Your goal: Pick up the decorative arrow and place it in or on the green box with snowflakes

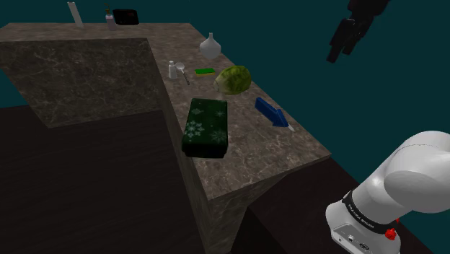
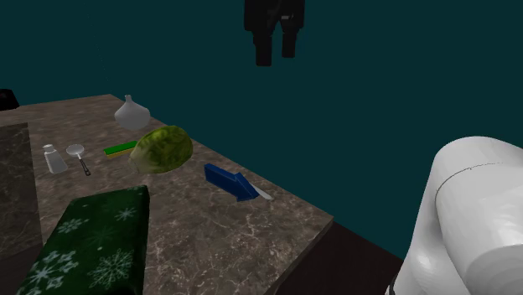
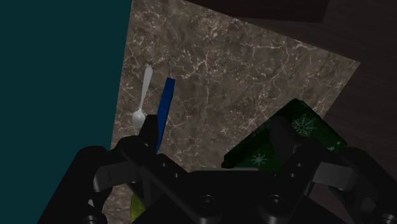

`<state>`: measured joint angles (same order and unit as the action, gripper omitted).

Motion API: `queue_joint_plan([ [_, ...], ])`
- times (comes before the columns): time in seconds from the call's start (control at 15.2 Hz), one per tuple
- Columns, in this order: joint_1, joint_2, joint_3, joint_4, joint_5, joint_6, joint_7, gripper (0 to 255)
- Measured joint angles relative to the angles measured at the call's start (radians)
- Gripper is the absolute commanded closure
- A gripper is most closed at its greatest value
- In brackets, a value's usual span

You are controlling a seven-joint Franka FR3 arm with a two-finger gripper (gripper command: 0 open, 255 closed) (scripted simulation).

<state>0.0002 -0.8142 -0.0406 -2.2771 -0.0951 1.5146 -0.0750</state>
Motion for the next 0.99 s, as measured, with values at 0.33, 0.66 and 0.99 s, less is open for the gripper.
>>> queue_joint_plan([
  [0.33,-0.008,0.073,-0.018,-0.024,0.000,0.077,0.009,0],
  [0.66,-0.022,0.204,-0.057,-0.061,-0.002,0.215,0.010,0],
  [0.99,-0.033,0.366,-0.094,-0.062,0.006,0.348,0.009,0],
])
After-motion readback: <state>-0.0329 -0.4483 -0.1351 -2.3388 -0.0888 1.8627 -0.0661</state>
